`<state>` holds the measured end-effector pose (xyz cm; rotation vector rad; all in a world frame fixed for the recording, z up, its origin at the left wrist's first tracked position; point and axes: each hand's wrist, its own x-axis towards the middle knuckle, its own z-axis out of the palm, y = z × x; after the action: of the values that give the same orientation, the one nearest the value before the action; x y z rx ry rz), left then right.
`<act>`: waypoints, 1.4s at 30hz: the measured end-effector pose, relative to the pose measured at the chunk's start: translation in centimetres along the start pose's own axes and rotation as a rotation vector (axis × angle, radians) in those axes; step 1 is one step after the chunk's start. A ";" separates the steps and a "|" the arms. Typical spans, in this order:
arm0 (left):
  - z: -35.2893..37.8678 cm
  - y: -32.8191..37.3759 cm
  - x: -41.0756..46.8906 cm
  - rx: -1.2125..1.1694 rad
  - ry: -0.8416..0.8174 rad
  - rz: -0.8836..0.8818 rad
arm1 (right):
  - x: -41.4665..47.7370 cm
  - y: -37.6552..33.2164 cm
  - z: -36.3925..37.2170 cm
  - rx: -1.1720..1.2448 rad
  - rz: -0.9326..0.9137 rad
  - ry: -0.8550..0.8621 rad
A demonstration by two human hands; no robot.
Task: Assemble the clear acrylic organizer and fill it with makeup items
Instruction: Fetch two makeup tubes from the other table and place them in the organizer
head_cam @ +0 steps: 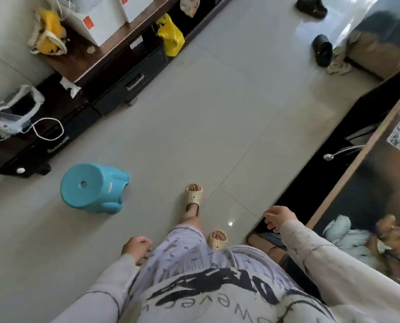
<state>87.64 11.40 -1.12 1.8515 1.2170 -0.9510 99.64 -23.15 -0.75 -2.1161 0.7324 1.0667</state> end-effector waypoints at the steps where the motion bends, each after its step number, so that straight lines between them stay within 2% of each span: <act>1: -0.9 2.4 1.0 0.072 -0.007 0.038 | 0.4 0.2 -0.1 0.039 0.042 0.029; 7: -5.6 17.0 6.8 0.322 -0.104 0.223 | 0.6 0.4 0.7 0.288 0.261 0.136; 14: -8.0 32.6 9.1 0.398 -0.060 0.402 | -0.1 -0.5 2.0 0.546 0.467 0.164; 22: -3.9 40.0 8.8 0.463 -0.222 0.376 | 3.4 -2.5 -1.6 0.648 0.581 0.170; 30: 0.0 46.1 9.1 0.529 -0.172 0.291 | 11.2 -6.9 -15.0 0.553 0.394 0.153; 34: 2.6 50.9 8.5 0.478 -0.168 0.307 | 14.1 -9.4 -22.7 0.568 0.302 0.171; 42: 8.6 61.2 7.1 0.560 -0.194 0.366 | 18.1 -10.0 -30.8 0.585 0.294 0.181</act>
<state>145.55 -11.45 -1.27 2.2372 0.4893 -1.3063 130.66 -43.31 1.17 -1.6372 1.2963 0.6875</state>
